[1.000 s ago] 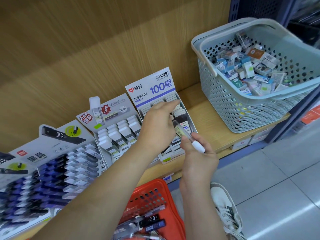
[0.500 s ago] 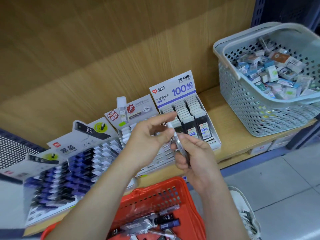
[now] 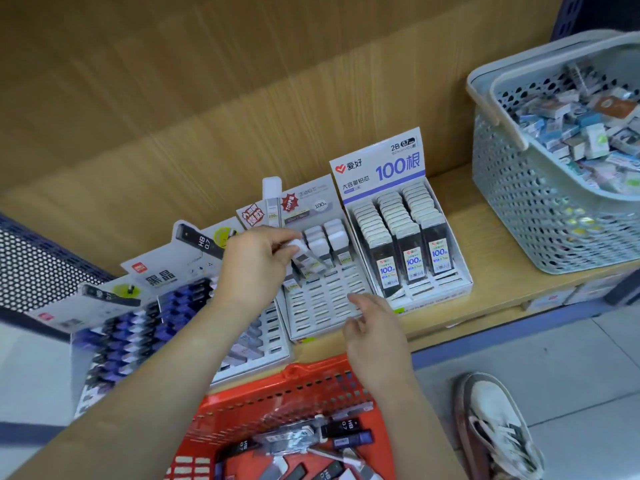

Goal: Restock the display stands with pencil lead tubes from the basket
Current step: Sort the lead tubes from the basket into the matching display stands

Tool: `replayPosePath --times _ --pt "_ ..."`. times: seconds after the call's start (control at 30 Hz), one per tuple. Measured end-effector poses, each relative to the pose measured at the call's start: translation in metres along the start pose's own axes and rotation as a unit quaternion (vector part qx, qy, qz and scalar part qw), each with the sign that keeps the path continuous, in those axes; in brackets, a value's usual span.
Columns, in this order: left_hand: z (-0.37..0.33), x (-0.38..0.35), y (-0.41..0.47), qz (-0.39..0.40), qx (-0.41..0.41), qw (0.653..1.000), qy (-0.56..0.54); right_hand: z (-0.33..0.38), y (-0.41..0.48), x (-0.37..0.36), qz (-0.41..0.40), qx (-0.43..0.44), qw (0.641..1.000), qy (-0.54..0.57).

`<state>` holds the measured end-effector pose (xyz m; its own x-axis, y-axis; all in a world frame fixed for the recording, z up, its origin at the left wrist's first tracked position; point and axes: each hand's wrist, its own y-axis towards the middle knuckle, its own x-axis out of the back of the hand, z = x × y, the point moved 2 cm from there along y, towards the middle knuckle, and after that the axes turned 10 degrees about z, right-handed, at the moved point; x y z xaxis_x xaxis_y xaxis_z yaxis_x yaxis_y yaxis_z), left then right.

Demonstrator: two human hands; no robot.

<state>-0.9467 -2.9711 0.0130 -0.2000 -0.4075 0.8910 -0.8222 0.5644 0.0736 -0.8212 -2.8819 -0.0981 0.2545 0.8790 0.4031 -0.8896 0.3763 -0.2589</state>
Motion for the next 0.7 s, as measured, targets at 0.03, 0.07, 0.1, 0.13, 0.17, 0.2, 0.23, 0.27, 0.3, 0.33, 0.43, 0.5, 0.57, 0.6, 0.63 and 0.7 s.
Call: replayPosePath --times 0.03,0.07,0.1,0.13,0.17,0.2,0.23,0.27,0.3,0.33,0.43,0.5,0.57,0.6,0.63,0.7 --pt "0.0 -0.003 0.001 -0.008 -0.016 1.0 0.02 0.0 0.001 -0.003 -0.003 0.007 1.0 -0.029" --pt "0.0 -0.005 0.002 -0.011 -0.031 0.999 0.039 0.0 0.001 -0.005 -0.005 0.012 0.998 -0.058" --pt "0.001 -0.007 0.003 -0.01 -0.042 0.997 0.057 0.0 0.001 -0.006 -0.003 0.015 0.996 -0.083" --pt "0.001 -0.009 0.004 -0.003 -0.05 0.996 0.073 -0.001 0.0 -0.008 0.005 0.012 0.995 -0.102" --pt "0.002 -0.01 0.004 0.006 -0.055 0.995 0.088 -0.001 -0.001 -0.009 0.012 0.012 0.993 -0.116" --pt "0.004 -0.011 0.005 0.014 -0.059 0.993 0.098 -0.002 -0.001 -0.01 0.016 0.01 0.992 -0.126" --pt "0.006 -0.011 0.005 0.019 -0.059 0.993 0.103 -0.002 -0.001 -0.01 0.017 0.01 0.991 -0.131" --pt "0.008 -0.011 0.005 0.023 -0.059 0.992 0.108 -0.003 -0.001 -0.011 0.015 0.01 0.991 -0.132" --pt "0.01 -0.011 0.006 0.027 -0.06 0.991 0.113 -0.003 -0.001 -0.012 0.012 0.011 0.991 -0.133" --pt "0.012 -0.011 0.006 0.031 -0.062 0.99 0.119 -0.004 0.0 -0.013 0.01 0.013 0.99 -0.138" --pt "0.015 -0.011 0.005 0.037 -0.068 0.989 0.126 -0.004 -0.002 -0.016 0.009 0.01 0.988 -0.152" --pt "0.016 -0.011 0.005 0.028 -0.067 0.989 0.127 -0.003 -0.003 -0.017 0.009 -0.001 0.988 -0.155" --pt "0.016 -0.011 0.006 0.02 -0.069 0.989 0.127 -0.002 -0.004 -0.018 0.007 -0.004 0.987 -0.159" --pt "0.016 -0.011 0.006 0.022 -0.072 0.989 0.127 -0.002 -0.004 -0.018 0.005 -0.003 0.987 -0.158" --pt "0.016 -0.012 0.007 0.028 -0.078 0.988 0.129 -0.002 -0.004 -0.018 0.004 -0.003 0.988 -0.157" --pt "0.018 -0.017 0.007 0.048 -0.081 0.986 0.14 -0.002 -0.003 -0.018 0.003 -0.003 0.988 -0.157"
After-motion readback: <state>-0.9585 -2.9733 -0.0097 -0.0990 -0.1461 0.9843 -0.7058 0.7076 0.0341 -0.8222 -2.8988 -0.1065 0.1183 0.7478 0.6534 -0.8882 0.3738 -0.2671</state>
